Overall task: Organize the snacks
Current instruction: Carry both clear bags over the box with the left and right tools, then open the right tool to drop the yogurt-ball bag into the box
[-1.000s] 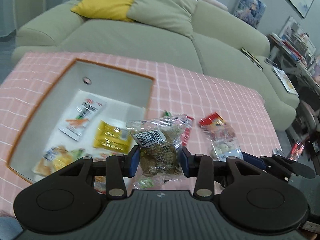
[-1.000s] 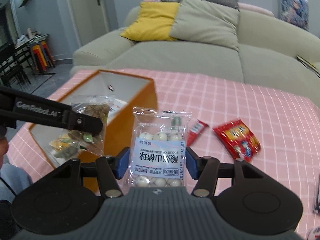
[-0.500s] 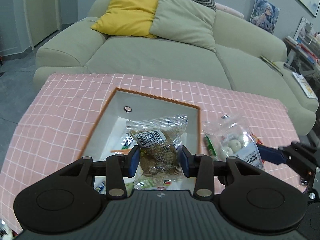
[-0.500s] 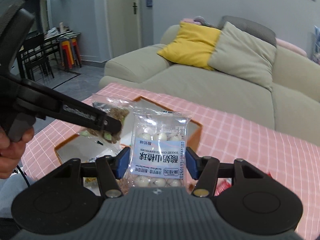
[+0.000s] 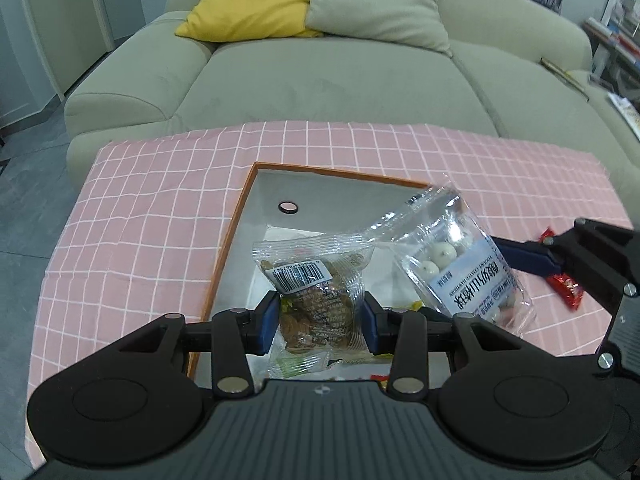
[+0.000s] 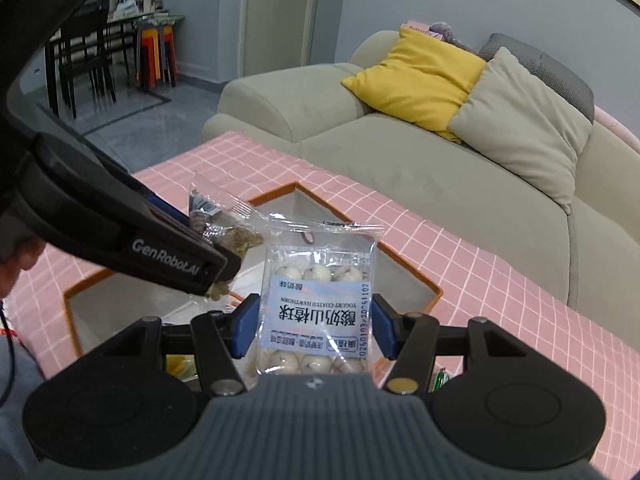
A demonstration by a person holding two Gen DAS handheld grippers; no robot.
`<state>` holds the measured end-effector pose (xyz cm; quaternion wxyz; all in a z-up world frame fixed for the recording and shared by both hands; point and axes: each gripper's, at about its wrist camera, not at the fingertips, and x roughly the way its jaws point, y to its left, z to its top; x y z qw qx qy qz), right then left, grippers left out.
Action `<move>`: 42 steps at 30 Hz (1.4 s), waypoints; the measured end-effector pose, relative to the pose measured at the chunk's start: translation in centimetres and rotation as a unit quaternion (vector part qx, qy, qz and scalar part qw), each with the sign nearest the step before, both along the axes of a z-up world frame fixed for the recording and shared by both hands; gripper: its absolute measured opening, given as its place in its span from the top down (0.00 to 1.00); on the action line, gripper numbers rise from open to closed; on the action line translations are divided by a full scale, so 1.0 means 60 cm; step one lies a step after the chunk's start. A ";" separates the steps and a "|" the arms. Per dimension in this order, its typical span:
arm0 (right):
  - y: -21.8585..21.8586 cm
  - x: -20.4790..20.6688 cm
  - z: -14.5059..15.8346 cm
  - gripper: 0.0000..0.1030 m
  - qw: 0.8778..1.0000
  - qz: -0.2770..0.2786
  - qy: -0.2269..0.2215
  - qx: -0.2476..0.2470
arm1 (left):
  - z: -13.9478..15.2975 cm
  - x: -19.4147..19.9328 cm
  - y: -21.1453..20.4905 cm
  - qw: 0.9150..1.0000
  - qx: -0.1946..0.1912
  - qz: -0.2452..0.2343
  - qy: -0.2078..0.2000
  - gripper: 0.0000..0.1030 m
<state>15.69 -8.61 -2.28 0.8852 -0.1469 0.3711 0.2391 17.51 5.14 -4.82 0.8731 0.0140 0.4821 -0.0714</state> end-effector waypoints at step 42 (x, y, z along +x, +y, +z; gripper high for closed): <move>0.082 0.074 -0.174 0.44 0.978 0.098 0.079 -0.167 | -0.184 0.083 -0.016 0.986 0.080 -0.009 0.143 0.51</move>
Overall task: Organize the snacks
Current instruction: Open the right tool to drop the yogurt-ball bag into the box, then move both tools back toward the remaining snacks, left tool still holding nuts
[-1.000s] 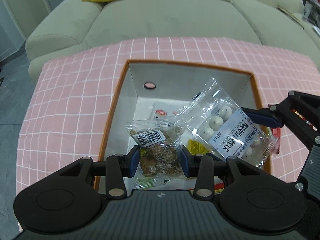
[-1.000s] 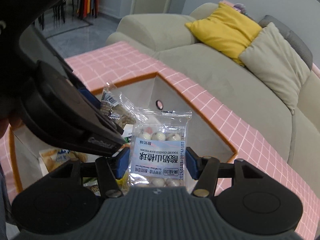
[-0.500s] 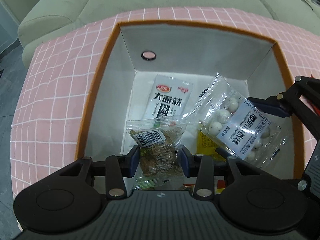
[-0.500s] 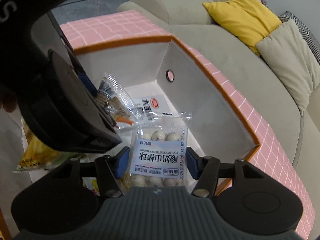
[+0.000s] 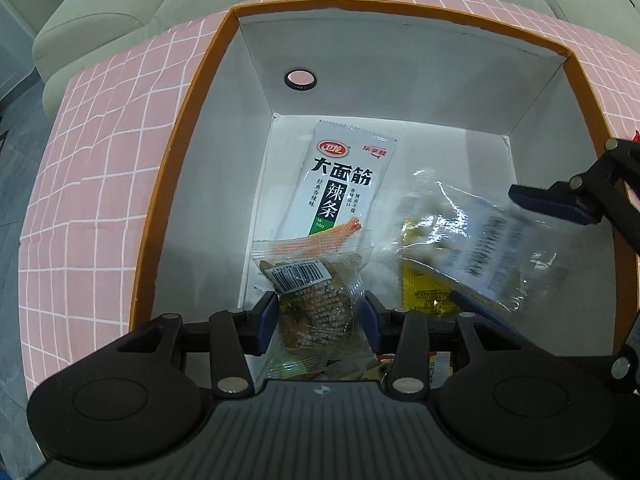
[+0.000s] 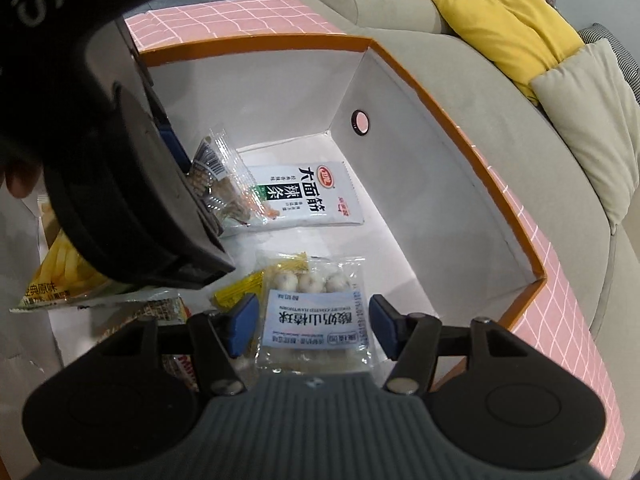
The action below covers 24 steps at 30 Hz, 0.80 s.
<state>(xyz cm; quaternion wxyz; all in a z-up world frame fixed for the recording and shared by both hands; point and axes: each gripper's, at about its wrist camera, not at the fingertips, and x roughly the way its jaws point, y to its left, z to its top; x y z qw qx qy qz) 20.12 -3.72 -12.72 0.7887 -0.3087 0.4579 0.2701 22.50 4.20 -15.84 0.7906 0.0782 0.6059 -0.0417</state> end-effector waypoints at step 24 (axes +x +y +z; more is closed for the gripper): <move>-0.064 -0.039 0.125 0.21 0.993 -0.071 -0.010 0.090 | 0.131 -0.060 -0.001 0.994 -0.023 0.018 -0.102 0.33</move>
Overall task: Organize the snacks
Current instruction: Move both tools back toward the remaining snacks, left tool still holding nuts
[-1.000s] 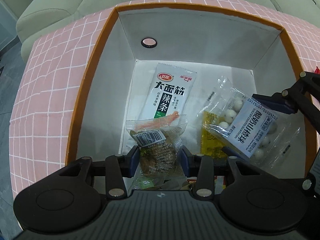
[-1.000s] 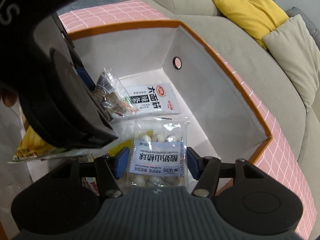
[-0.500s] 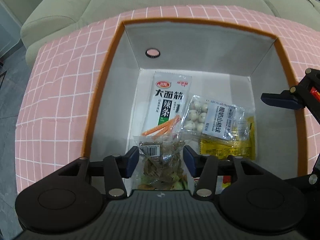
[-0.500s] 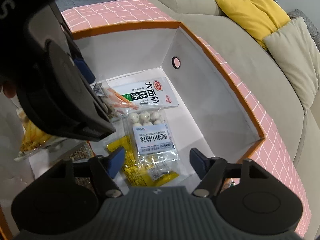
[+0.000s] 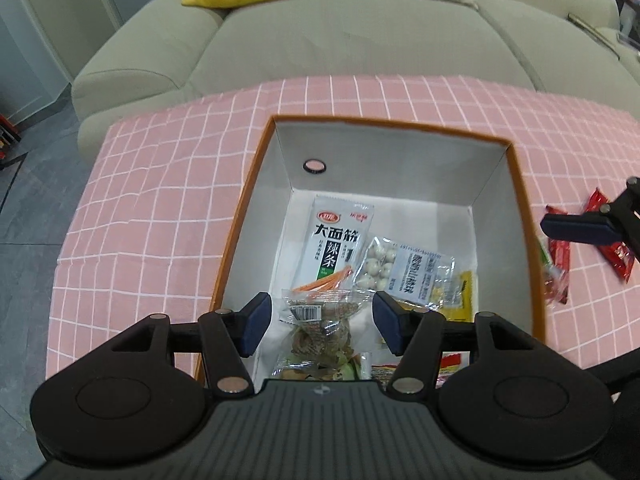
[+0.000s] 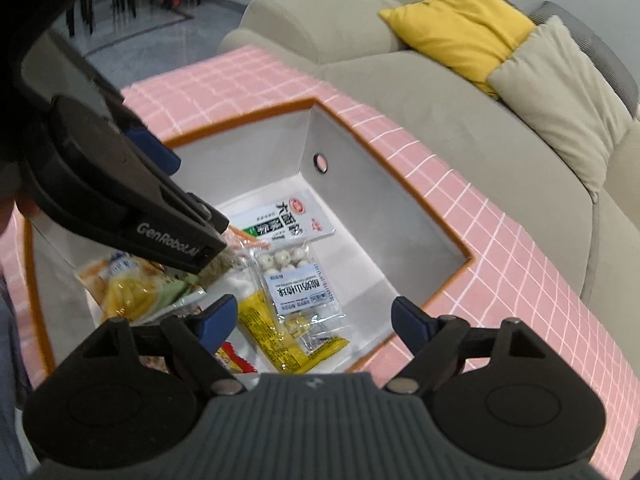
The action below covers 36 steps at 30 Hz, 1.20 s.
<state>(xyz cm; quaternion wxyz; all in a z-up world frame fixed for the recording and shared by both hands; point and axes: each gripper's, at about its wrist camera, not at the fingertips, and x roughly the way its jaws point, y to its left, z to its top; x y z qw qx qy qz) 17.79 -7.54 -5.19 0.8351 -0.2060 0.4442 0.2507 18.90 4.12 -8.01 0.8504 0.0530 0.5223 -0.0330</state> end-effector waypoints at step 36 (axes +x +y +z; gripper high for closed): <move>-0.292 -0.212 -0.007 0.09 0.958 -0.271 -0.020 0.095 | 0.048 -0.183 -0.174 0.984 -0.129 -0.058 -0.109 0.30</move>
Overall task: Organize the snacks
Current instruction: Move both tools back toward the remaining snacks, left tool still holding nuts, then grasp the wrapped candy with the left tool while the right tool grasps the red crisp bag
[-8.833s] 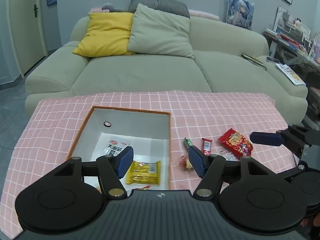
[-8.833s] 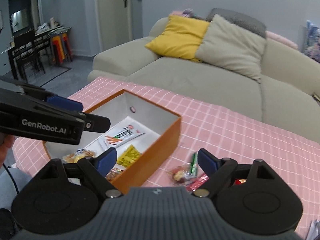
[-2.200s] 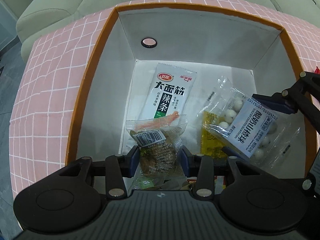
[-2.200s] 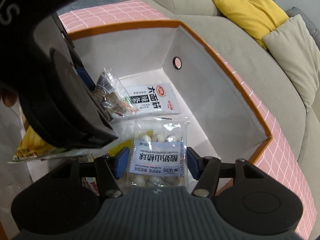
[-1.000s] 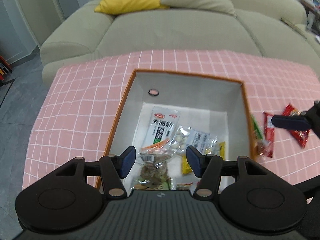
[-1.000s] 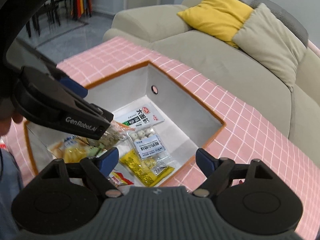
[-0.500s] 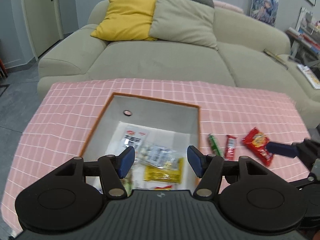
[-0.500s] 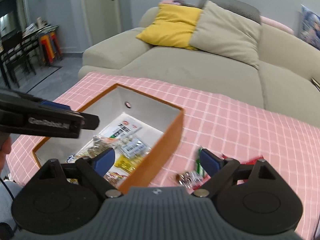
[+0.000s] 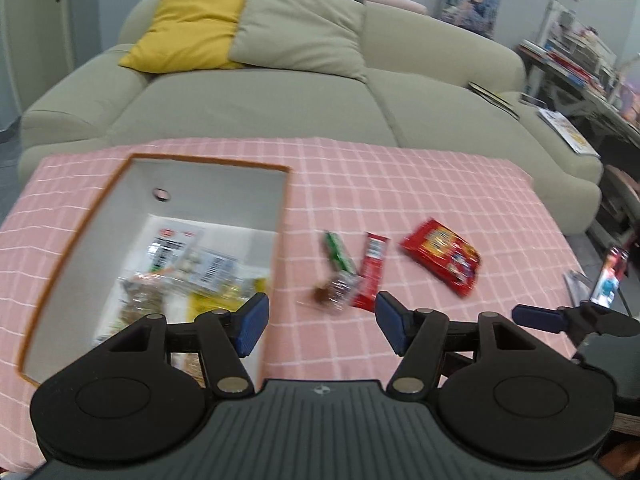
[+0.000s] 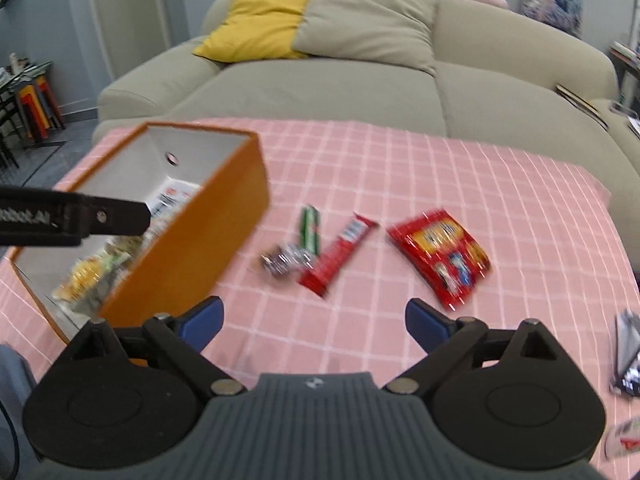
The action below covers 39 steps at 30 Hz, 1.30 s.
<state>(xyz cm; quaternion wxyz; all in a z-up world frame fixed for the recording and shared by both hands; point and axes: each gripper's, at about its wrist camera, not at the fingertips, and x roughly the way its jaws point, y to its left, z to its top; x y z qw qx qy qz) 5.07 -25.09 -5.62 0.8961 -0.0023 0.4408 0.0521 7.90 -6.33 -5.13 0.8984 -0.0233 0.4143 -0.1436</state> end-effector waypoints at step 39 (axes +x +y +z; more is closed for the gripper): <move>-0.168 0.179 -0.176 0.09 0.989 0.092 0.010 -0.114 | -0.166 0.157 -0.180 0.968 0.206 -0.132 0.059 0.35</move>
